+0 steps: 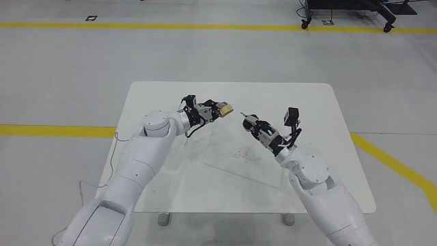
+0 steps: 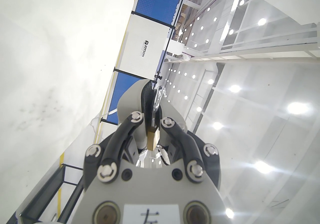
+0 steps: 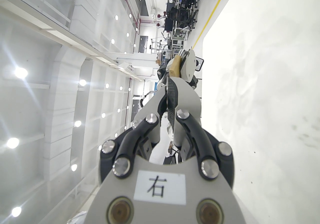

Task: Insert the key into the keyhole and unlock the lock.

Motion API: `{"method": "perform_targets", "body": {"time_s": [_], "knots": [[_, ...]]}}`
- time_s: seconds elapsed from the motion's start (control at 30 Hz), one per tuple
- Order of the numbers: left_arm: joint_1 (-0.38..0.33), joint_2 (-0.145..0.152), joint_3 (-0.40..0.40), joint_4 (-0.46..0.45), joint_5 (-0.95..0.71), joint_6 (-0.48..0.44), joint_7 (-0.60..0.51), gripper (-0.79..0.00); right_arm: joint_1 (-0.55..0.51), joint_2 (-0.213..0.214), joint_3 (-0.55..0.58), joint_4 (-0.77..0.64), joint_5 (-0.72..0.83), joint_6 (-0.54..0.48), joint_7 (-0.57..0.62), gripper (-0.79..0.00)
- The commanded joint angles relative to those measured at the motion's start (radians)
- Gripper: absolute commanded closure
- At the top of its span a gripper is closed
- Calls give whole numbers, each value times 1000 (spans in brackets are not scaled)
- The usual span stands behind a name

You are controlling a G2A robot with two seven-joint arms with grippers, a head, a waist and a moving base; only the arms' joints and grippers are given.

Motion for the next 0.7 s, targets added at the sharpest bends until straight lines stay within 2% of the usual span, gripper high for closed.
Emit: {"method": "perform_targets", "body": {"time_s": [0.0, 0.13, 0.27, 0.67], "knots": [[4, 1, 3, -8, 17, -1, 8, 0, -1, -4, -16, -13, -27, 17, -49, 0], [9, 3, -2, -20, 20, -3, 20, 0, 0, -15, -56, -36, -50, 81, -132, 0], [13, 5, -3, -29, 32, -4, 24, 0, 20, -27, -84, -37, -12, 157, -158, 0], [20, 6, 4, -45, 66, -7, 45, 0, 41, -41, -101, -43, -13, 196, -185, 0]]}}
